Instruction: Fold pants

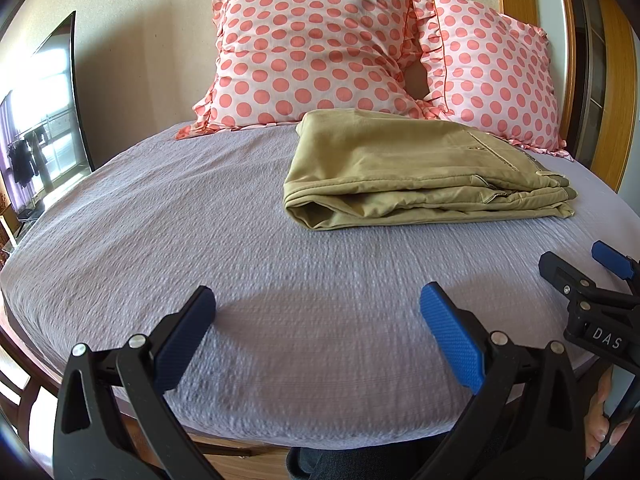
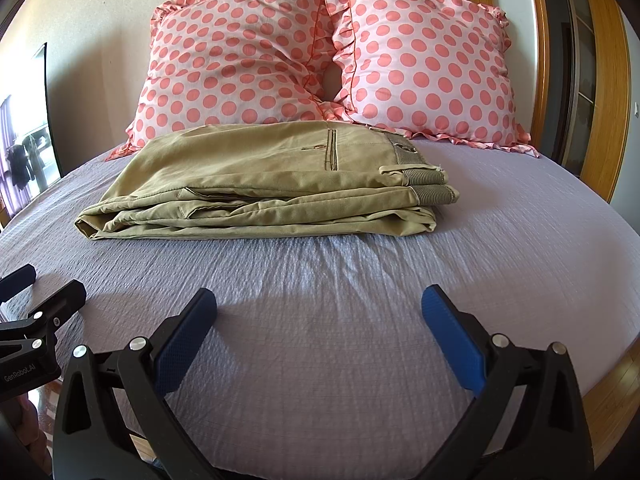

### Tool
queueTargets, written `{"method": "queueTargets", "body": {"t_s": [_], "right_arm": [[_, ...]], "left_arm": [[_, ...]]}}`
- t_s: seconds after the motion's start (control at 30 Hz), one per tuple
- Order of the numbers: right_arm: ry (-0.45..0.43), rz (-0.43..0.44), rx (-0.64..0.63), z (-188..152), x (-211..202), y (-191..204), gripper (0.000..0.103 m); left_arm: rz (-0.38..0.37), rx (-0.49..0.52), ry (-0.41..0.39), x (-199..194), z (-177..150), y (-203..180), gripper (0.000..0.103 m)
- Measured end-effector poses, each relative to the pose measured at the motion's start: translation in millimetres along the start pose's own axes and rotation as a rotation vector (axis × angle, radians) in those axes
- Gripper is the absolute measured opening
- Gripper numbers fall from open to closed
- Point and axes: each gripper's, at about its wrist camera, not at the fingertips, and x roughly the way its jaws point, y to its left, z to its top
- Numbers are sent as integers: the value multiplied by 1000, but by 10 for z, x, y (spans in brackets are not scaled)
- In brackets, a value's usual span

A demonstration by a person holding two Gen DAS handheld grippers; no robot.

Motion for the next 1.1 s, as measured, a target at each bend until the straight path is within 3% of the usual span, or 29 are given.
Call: {"method": "queueTargets", "body": {"t_s": [1.1], "right_arm": [[1, 3, -2, 2, 1, -7, 102]], "left_arm": [[4, -5, -1, -14, -8, -60, 101]]}}
